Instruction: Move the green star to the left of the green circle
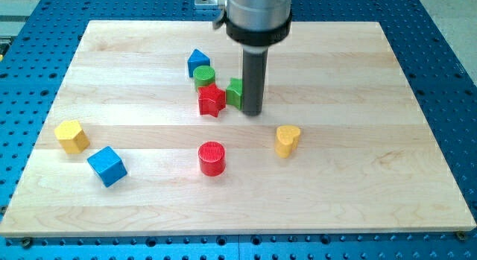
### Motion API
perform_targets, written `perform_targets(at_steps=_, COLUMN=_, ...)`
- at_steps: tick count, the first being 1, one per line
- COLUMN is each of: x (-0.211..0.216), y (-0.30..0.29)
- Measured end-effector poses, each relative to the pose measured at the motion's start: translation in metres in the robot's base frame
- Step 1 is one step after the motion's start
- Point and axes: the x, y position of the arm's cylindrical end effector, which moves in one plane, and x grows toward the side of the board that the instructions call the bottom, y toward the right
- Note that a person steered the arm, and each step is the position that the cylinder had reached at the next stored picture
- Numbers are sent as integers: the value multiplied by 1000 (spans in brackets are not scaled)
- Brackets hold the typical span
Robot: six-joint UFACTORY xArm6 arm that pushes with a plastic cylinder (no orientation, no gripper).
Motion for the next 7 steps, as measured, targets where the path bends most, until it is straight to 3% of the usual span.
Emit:
perform_targets(at_steps=1, x=-60, y=0)
perform_targets(at_steps=2, x=-49, y=9)
perform_targets(at_steps=3, x=7, y=-4)
perform_targets(at_steps=4, x=-15, y=-35)
perform_targets(at_steps=5, x=-77, y=-35)
perform_targets(at_steps=7, x=-139, y=-17)
